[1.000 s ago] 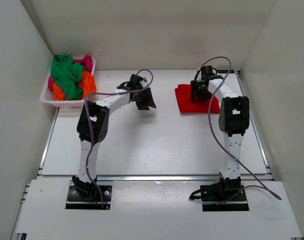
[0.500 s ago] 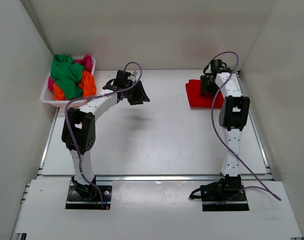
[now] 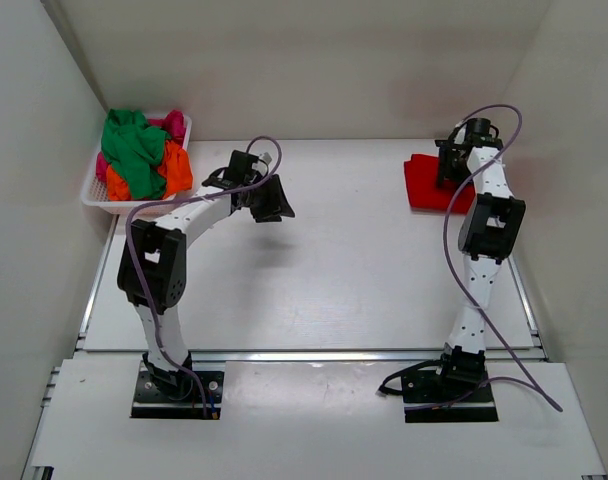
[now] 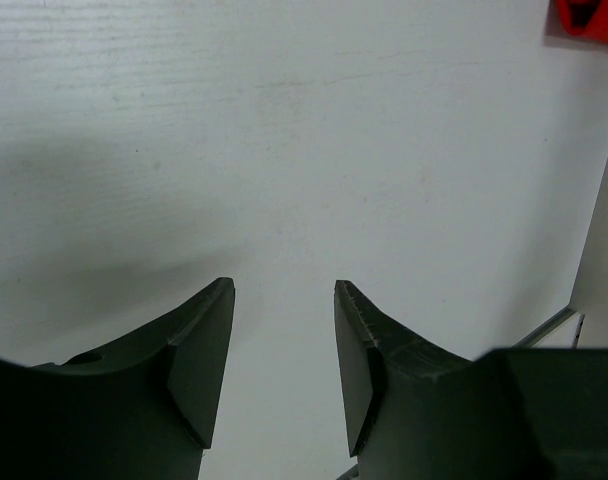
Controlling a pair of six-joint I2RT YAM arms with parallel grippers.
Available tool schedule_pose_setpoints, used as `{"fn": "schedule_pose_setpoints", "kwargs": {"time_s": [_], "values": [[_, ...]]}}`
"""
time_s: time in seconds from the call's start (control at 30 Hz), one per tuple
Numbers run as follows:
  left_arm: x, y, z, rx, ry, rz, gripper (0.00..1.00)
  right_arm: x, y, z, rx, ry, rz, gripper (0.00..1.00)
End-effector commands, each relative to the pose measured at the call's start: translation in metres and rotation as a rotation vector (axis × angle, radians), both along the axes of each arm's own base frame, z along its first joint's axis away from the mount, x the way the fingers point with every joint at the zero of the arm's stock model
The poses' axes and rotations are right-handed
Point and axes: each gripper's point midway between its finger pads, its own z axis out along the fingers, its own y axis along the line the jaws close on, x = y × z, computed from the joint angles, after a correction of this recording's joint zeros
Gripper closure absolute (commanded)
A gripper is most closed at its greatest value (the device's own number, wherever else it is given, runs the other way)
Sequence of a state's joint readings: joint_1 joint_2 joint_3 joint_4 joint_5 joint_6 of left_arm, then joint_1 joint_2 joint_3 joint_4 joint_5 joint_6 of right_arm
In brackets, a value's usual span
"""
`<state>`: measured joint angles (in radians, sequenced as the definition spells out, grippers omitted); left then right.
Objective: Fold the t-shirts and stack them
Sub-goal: Put the neatly folded tshirt into the corner of the board with the right arm
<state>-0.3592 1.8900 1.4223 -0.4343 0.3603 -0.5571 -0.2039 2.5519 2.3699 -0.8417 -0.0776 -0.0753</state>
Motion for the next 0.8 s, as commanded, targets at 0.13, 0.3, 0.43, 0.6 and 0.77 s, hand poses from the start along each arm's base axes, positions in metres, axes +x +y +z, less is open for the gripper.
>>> {"fn": "schedule_pose_setpoints", "kwargs": {"time_s": [0.13, 0.3, 0.43, 0.6, 0.77], "values": [[-0.01, 0.007, 0.039, -0.046, -0.081, -0.009, 0.44, 0.045, -0.017, 0.034, 0.058, -0.223, 0.021, 0.46], [-0.014, 0.006, 0.042, -0.063, -0.09, -0.006, 0.44, 0.047, -0.019, 0.051, 0.034, -0.268, 0.073, 0.48], [-0.016, 0.009, 0.04, -0.055, -0.082, 0.002, 0.45, 0.051, -0.008, 0.103, -0.037, -0.355, 0.081, 0.48], [-0.03, 0.011, 0.052, -0.078, -0.102, 0.001, 0.44, 0.024, 0.005, 0.173, -0.08, -0.416, -0.022, 0.4], [-0.048, 0.015, 0.052, -0.111, -0.105, 0.016, 0.44, -0.03, 0.024, 0.118, 0.007, -0.241, -0.071, 0.81]]}}
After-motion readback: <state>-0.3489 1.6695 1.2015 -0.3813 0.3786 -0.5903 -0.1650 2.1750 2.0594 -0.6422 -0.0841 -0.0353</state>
